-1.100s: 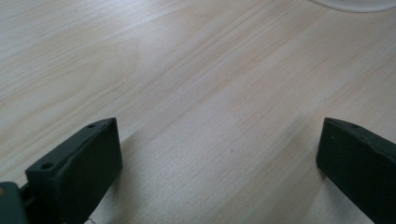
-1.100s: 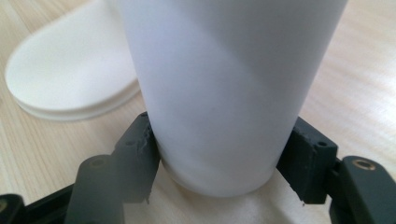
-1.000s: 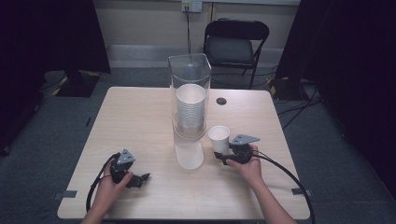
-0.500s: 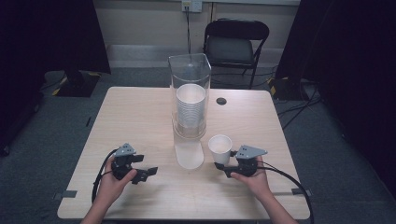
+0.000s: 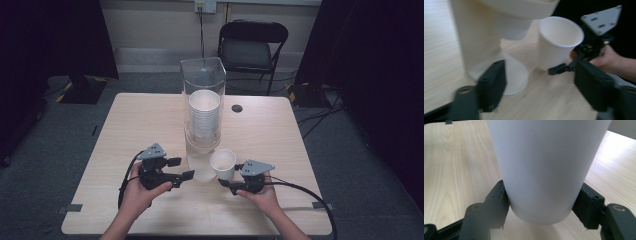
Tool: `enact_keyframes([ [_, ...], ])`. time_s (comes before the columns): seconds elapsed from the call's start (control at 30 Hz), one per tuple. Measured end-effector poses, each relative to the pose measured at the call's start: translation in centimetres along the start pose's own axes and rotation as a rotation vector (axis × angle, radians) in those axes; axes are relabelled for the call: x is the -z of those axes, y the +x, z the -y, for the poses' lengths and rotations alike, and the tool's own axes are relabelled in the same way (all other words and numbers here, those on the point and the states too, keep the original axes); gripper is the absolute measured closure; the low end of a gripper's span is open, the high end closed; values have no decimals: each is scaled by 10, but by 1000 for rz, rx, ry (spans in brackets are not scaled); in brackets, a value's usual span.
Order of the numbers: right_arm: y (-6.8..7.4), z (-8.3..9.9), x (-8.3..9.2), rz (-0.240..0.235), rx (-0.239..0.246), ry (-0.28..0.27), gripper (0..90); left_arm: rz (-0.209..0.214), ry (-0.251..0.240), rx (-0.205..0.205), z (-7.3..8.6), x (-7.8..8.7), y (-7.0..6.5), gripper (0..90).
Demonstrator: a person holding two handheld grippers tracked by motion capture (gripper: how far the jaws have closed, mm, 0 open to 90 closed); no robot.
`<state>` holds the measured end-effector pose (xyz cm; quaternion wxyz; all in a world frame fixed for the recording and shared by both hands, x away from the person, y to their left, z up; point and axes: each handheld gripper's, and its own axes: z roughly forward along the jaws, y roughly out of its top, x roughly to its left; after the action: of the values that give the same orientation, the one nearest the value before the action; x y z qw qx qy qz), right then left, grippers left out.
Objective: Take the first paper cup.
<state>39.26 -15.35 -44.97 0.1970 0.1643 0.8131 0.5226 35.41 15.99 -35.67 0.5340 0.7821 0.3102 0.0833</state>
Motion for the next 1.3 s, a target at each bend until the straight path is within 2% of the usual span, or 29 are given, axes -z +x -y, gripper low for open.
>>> enact_keyframes([
  [0.07, 2, -1, -2, -1, 9, 2, 356, -1, 16, -15, -5, -4, -5, 315],
  [0.13, 5, -3, -4, -13, 37, 3, 356, 16, 6, -9, -10, -8, -8, 347],
  [0.2, 8, -5, -5, -22, 40, 5, 356, -16, -28, -9, -14, -10, -9, 367],
  [0.23, 9, -6, -6, -28, 43, -2, 356, -22, -27, -6, -15, -11, -8, 379],
  [0.33, 11, -7, -6, -35, 42, -13, 356, -32, -13, 31, -17, -15, -7, 400],
  [0.47, 11, -8, -6, -42, 45, -19, 356, -36, -24, 79, -17, -21, -7, 404],
  [0.6, 13, -8, -6, -57, 62, -35, 356, -51, 4, 106, -17, -28, -8, 465],
  [0.63, 14, -9, -6, -61, 65, -37, 356, -45, 8, 130, -17, -30, -9, 469],
  [0.73, 16, -9, -6, -78, 84, -39, 355, -17, 15, 178, -16, -35, -8, 529],
  [0.83, 21, -13, -8, -95, 130, -38, 354, -5, 43, 195, -16, -41, -10, 634],
  [0.87, 25, -15, -9, -102, 124, -40, 351, -11, 68, 200, -16, -42, -11, 714],
  [0.9, 25, -15, -9, -102, 124, -40, 351, -39, 82, 202, -16, -43, -13, 714],
  [0.93, 26, -16, -10, -102, 121, -42, 350, -71, 109, 203, -16, -42, -12, 750],
  [0.97, 27, -17, -11, -102, 134, -39, 350, -83, 122, 202, -16, -41, -11, 796],
  [1.0, 27, -17, -11, -102, 141, -38, 349, -87, 130, 212, -16, -40, -9, 827],
  [1.03, 28, -17, -11, -98, 139, -44, 343, -71, 126, 234, -15, -39, -6, 850],
  [1.1, 28, -18, -11, -94, 122, -45, 330, -64, 133, 272, -14, -35, -1, 862],
  [1.17, 27, -18, -12, -70, 103, -48, 257, -71, 133, 297, -14, -30, 4, 866],
  [1.23, 24, -17, -11, -42, 95, -48, 218, -97, 126, 300, -13, -23, 8, 867],
  [1.27, 24, -17, -11, -32, 90, -45, 211, -132, 131, 296, -13, -16, 12, 867],
  [1.3, 21, -18, -10, -10, 89, -49, 215, -138, 134, 296, -12, -14, 14, 866],
])
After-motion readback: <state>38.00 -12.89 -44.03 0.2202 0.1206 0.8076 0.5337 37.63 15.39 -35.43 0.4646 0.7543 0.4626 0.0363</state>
